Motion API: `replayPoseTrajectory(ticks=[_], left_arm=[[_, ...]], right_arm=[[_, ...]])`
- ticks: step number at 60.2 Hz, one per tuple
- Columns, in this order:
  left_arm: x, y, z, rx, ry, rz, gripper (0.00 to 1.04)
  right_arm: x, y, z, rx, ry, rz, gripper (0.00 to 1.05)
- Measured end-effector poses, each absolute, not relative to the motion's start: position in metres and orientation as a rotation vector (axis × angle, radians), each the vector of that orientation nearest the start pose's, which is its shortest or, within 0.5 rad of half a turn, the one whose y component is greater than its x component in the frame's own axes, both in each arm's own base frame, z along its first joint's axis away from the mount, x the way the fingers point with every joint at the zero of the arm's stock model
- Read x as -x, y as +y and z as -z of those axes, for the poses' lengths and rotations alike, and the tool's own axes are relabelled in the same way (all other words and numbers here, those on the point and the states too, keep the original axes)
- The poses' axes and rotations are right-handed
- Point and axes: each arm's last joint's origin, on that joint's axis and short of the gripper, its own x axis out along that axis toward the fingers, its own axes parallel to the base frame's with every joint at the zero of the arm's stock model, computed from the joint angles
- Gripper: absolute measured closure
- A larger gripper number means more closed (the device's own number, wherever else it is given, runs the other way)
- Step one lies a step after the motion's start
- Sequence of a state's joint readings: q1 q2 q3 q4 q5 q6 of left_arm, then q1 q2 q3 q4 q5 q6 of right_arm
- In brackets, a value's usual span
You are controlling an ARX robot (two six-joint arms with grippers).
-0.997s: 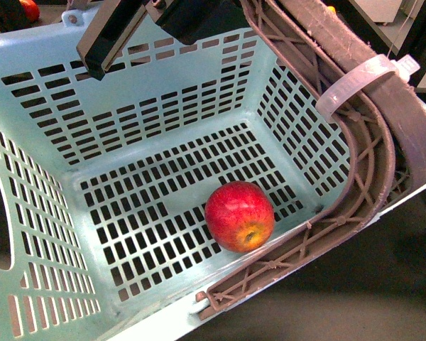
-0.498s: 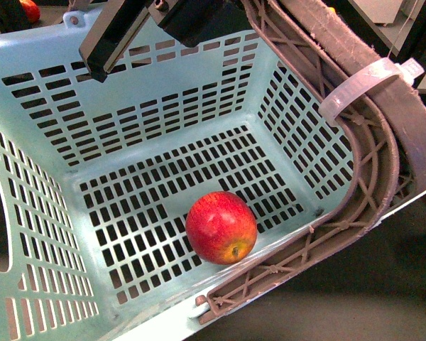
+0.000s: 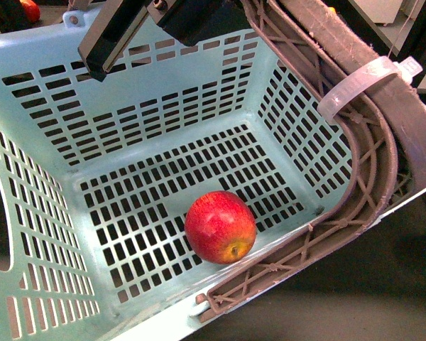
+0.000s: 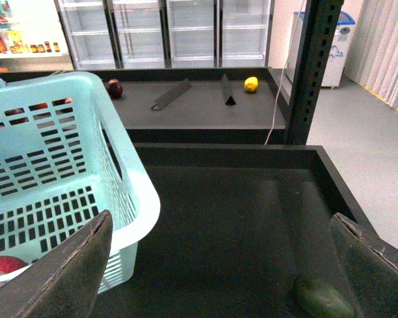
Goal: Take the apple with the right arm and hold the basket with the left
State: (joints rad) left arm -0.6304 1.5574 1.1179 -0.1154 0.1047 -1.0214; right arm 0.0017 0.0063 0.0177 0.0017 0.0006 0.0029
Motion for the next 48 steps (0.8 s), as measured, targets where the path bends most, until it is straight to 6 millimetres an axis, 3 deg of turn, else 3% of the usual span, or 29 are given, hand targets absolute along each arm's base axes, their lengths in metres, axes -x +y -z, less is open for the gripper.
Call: replayPoseTrajectory(ticks=[11, 21, 30, 48], left_arm=[[-0.278, -0.209, -0.269, 0.83, 0.547, 0.143, 0.9], [-0.28, -0.17, -0.276, 1.0, 0.41, -0.032, 0.9], [-0.29, -0.137, -0.266, 1.141, 0.391, -0.143, 0.9], [-0.341, -0.082, -0.241, 1.288, 0.361, -0.317, 0.9]], right_arm=[[-0.097, 0.0, -0.169, -0.003, -0.013, -0.002, 0.09], [-0.097, 0.0, -0.169, -0.003, -0.013, 0.0, 0.09], [-0.097, 0.0, -0.169, -0.003, -0.013, -0.002, 0.09], [-0.097, 0.0, -0.169, -0.003, -0.013, -0.002, 0.09]])
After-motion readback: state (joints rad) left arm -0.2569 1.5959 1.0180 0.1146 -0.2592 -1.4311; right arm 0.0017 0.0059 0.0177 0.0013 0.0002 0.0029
